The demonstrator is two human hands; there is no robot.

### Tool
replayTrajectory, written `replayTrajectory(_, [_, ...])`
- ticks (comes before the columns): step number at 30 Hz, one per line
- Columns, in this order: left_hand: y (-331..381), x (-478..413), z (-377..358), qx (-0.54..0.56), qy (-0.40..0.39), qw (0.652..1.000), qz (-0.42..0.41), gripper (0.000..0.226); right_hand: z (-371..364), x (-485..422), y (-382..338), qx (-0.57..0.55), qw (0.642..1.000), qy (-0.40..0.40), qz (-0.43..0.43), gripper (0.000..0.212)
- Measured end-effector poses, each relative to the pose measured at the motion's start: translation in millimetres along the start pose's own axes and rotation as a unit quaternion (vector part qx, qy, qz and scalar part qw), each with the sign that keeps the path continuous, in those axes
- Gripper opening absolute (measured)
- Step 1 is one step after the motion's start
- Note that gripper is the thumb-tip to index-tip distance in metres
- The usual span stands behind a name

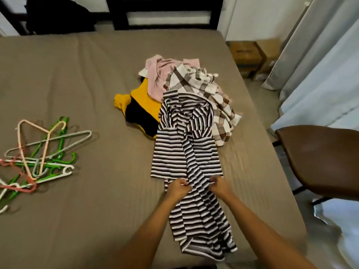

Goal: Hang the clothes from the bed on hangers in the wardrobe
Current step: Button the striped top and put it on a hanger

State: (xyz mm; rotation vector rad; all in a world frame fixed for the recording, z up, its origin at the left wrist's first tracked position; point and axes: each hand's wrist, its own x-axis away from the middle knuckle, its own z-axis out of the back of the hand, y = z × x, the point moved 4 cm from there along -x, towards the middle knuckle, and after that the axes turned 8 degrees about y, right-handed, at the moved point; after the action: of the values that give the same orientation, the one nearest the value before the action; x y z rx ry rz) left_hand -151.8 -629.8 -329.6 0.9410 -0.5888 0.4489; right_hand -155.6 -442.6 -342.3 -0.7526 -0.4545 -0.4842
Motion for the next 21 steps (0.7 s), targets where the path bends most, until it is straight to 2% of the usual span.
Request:
replayTrajectory(1, [-8,3,-13,-0.017,-0.01,1.0,0.0,0.018,-6,11,9,0.031,0.999,-0.002,0.01,0.036])
replayTrajectory(2, [-16,7,-24,-0.021,-0.018,1.0,0.004,0.019,-9,29,10,0.051,0.998,-0.015,0.025,0.038])
replayTrajectory(4, [-29,14,-42,-0.01,-0.028,0.999,0.018,0.021,-17,54,12,0.094,0.994,-0.044,0.042,0.008])
replayTrajectory(6, [-38,19,-54,0.001,-0.019,1.0,0.025,0.029,-28,63,24,0.084,0.995,-0.009,0.043,0.007])
replayTrajectory(7, [-40,21,-58,0.012,-0.016,0.999,0.029,0.031,-34,66,30,0.059,0.997,0.029,0.046,0.017])
replayTrajectory(9, [-45,24,-60,0.056,-0.015,0.998,0.039,0.029,-46,74,38,-0.023,0.996,0.072,0.047,0.017])
replayTrajectory(10, [-47,25,-59,0.076,-0.014,0.996,0.041,0.028,-52,80,39,-0.066,0.995,0.065,0.044,0.014])
replayTrajectory(13, [-53,27,-47,0.106,0.014,0.994,0.023,0.025,-65,89,39,-0.202,0.979,-0.024,0.012,0.017])
replayTrajectory(14, [-54,28,-41,0.122,0.03,0.992,0.02,0.02,-66,90,40,-0.216,0.976,-0.028,0.001,0.014])
replayTrajectory(19, [-55,36,-28,0.181,0.065,0.981,0.01,0.015,-50,94,39,-0.161,0.976,0.147,0.008,0.011])
replayTrajectory(21, [-57,41,-24,0.198,0.088,0.976,0.006,0.013,-48,104,29,-0.227,0.964,0.137,0.017,0.008])
